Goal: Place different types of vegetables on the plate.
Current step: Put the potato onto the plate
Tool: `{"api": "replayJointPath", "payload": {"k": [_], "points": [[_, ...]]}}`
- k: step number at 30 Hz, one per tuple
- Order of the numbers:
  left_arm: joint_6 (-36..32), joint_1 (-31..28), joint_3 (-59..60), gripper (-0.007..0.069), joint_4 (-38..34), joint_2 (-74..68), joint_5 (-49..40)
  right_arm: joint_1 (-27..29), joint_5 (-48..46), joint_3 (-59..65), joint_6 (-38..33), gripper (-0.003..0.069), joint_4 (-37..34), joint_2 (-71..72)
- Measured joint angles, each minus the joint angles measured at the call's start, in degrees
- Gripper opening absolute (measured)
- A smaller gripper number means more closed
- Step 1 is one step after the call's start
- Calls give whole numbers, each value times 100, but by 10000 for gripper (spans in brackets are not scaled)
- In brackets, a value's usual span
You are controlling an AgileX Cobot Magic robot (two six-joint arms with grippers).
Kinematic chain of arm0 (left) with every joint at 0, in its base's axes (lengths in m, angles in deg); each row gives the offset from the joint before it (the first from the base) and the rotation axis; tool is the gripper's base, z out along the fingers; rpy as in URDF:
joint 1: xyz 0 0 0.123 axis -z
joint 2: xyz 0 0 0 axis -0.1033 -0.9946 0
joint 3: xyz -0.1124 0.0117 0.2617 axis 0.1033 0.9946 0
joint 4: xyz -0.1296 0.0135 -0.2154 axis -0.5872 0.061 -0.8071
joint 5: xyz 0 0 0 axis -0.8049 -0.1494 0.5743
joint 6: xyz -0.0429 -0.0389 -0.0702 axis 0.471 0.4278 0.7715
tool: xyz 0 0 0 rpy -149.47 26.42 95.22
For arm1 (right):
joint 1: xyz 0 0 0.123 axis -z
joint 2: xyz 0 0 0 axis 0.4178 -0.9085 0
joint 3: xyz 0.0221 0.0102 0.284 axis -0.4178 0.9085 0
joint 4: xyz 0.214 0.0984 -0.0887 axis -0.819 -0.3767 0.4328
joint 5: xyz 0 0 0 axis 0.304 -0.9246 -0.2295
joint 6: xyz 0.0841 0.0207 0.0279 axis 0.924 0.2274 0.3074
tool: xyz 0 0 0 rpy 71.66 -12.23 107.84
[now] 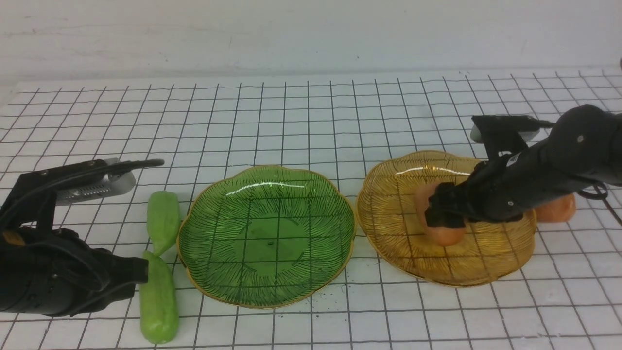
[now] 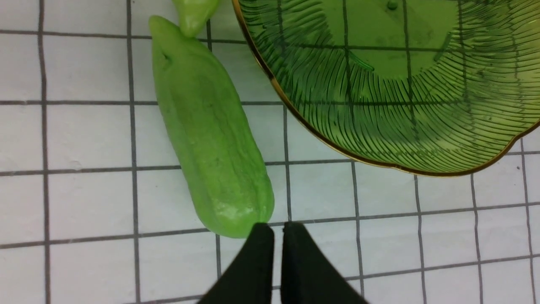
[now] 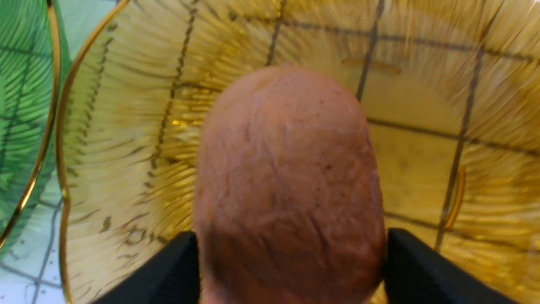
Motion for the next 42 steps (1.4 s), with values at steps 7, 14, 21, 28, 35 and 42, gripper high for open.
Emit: {"api": "replayJointPath", "payload": {"k": [7, 14, 21, 28, 35, 42], "points": [[0, 0, 0, 13, 0, 0, -51, 6, 10, -50, 133, 688, 521, 0], [0, 0, 0, 14, 0, 0, -112, 482, -308, -627, 894, 687, 1298, 0], [0, 0, 0, 14, 0, 0, -196, 1325, -271, -1083, 1194, 638, 2029, -138], [0, 0, 0, 14, 0, 0, -231, 1556, -13, -1088, 1199, 584, 2133, -606], [0, 0, 0, 14, 0, 0, -285, 1559, 106, -1094, 1199, 571, 2243, -1010], [0, 0, 0, 14, 0, 0, -324, 1575, 107, -1171, 1199, 491, 2370, -1078]]}}
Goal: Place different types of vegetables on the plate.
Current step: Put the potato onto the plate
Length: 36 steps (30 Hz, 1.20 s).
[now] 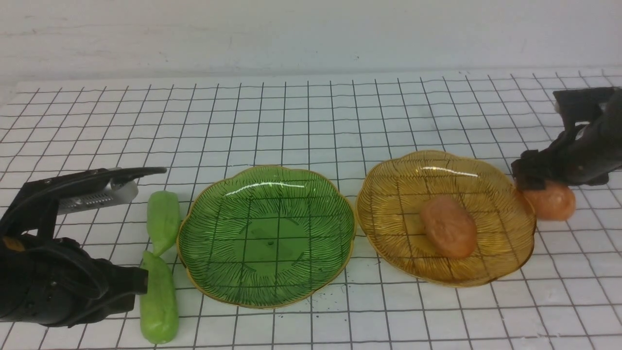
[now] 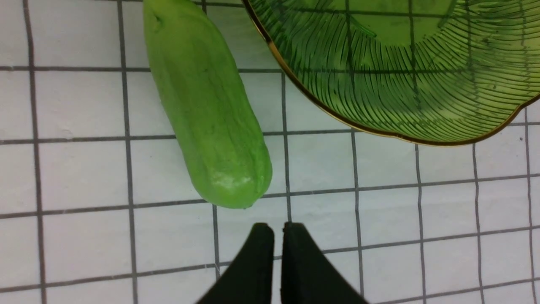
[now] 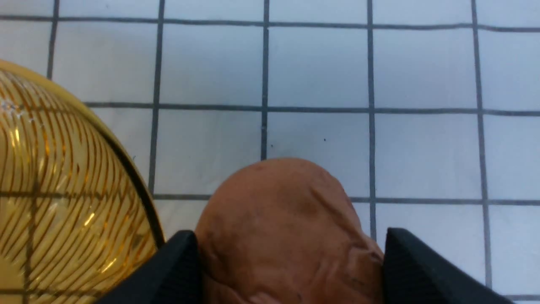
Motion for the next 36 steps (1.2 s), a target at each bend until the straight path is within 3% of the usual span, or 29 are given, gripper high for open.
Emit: {"api": "replayJointPath", "payload": {"k": [7, 10, 12, 15, 19, 28, 36], "points": [[0, 0, 0, 14, 0, 0, -11, 0, -1007, -642, 6, 491, 375, 264], [0, 0, 0, 14, 0, 0, -18, 0, -1937, -1165, 166, 491, 361, 552], [0, 0, 0, 14, 0, 0, -31, 0, -2946, -1521, 365, 491, -124, 790], [-24, 0, 0, 14, 0, 0, -31, -60, -3347, -1551, 275, 491, -739, 801], [-49, 0, 0, 32, 0, 0, -31, -386, -3440, -1545, 40, 491, -1308, 483], [-54, 0, 0, 164, 0, 0, -31, -793, -3306, -1545, 17, 491, -1194, -125], [-4, 0, 0, 297, 0, -24, -18, -800, -3745, -1695, 219, 647, -993, -187]]}}
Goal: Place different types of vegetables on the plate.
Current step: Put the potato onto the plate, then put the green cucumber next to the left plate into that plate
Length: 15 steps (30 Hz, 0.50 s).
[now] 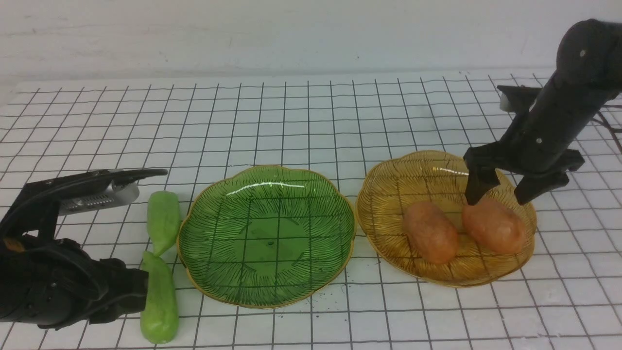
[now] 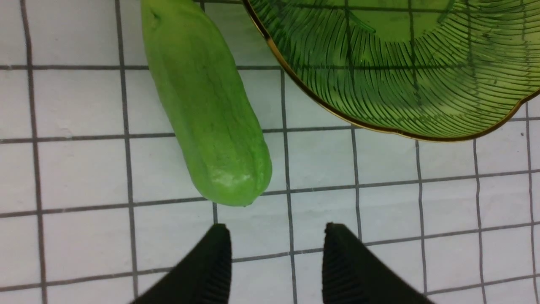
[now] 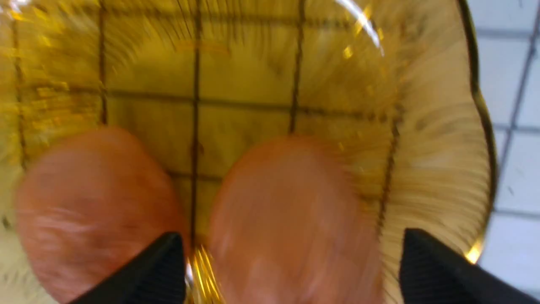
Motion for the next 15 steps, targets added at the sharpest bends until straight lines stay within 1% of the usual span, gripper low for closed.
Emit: {"api": "replayJointPath", "payload": {"k": [3, 7, 9, 15], "points": [[51, 0, 0, 360, 0, -173, 154, 0, -109, -334, 52, 682, 192, 0], [201, 0, 0, 403, 0, -610, 477, 0, -131, -395, 45, 680, 303, 157], [227, 0, 0, 406, 0, -745, 567, 0, -143, -394, 58, 671, 310, 235], [263, 0, 0, 406, -5, -1591, 1209, 0, -171, -400, 62, 591, 201, 824]]}}
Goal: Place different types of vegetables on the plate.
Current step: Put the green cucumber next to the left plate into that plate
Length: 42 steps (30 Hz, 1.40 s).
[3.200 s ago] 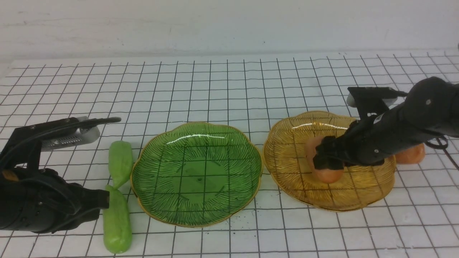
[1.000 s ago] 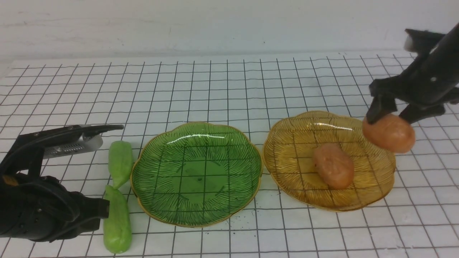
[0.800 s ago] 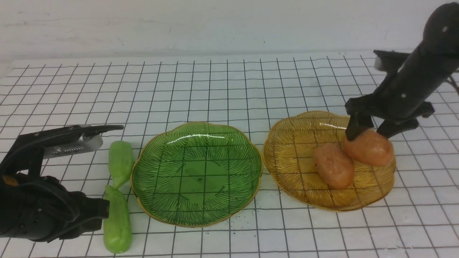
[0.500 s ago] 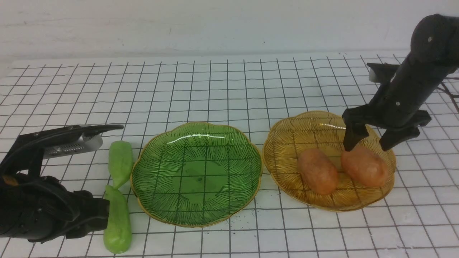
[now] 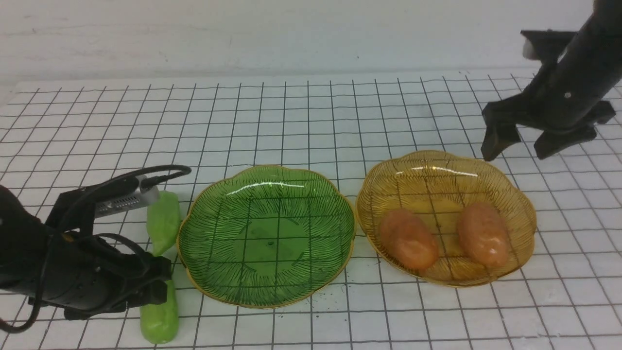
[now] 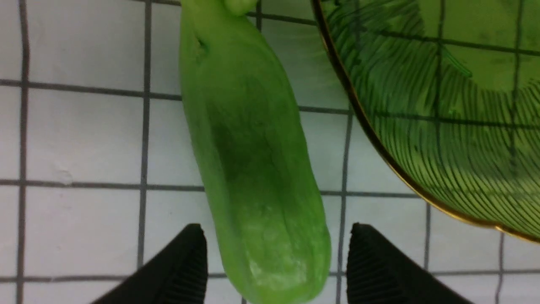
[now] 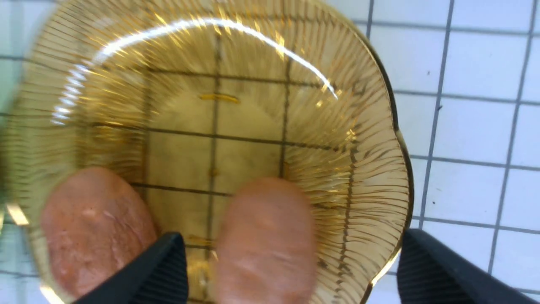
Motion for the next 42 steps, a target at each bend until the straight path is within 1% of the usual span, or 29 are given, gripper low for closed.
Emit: {"api": "replayJointPath", "payload": {"k": [4, 7, 13, 16, 17, 18, 21, 22, 23, 25, 26, 27, 31, 32, 34, 35, 36, 38, 41, 42], "points": [[0, 0, -19, 406, -17, -520, 329, 0, -55, -11, 0, 519, -111, 547], [28, 0, -60, 406, -136, -777, 361, 0, -74, -11, 0, 487, -131, 794], [39, 0, -116, 379, -185, -883, 310, 0, -96, -11, 0, 456, -136, 1042], [43, 0, -183, 373, 46, -831, 102, 0, -103, 34, 3, 448, -136, 1217], [43, 0, -221, 373, 189, -770, -115, 0, -112, 75, 8, 447, -136, 1294], [43, 0, -350, 373, 450, -633, -522, 0, -111, 204, 7, 444, -136, 1481], [43, 0, -986, 373, 639, -167, -1505, 0, -122, 564, 7, 443, -136, 1941], [43, 0, -1227, 373, 599, -64, -1756, 0, -128, 708, 7, 443, -136, 2114], [43, 0, -1276, 373, 562, -48, -1804, 0, -129, 752, 7, 443, -136, 2168], [2, 0, -1699, 373, 297, 33, -2166, 0, -147, 934, 7, 443, -136, 2377], [-12, 5, -1859, 373, 180, 33, -2217, 0, -160, 1000, 7, 443, -136, 2446], [-26, 67, -2081, 373, -93, 3, -2241, 0, -173, 1112, 7, 443, -136, 2535], [-61, 474, -2381, 373, -478, -310, -1798, 0, -179, 1293, 7, 443, -136, 2563], [-61, 503, -2403, 373, -488, -336, -1722, 0, -179, 1293, 7, 443, -136, 2563], [-67, 932, -2592, 373, -538, -850, -1131, 0, -172, 1408, 7, 443, -136, 2557], [-67, 955, -2606, 373, -538, -884, -1101, 0, -172, 1423, 7, 443, -136, 2557], [-102, 1145, -2745, 371, -544, -1194, -873, 0, -172, 1481, 7, 443, -136, 2557], [-175, 1236, -2880, 375, -556, -1469, -746, 0, -172, 1553, 7, 443, -136, 2557], [-242, 1285, -3051, 412, -566, -1782, -698, 0, -165, 1640, 7, 443, -136, 2557], [-242, 1285, -3125, 453, -566, -1871, -672, 0, -157, 1696, 7, 443, -136, 2557]]}}
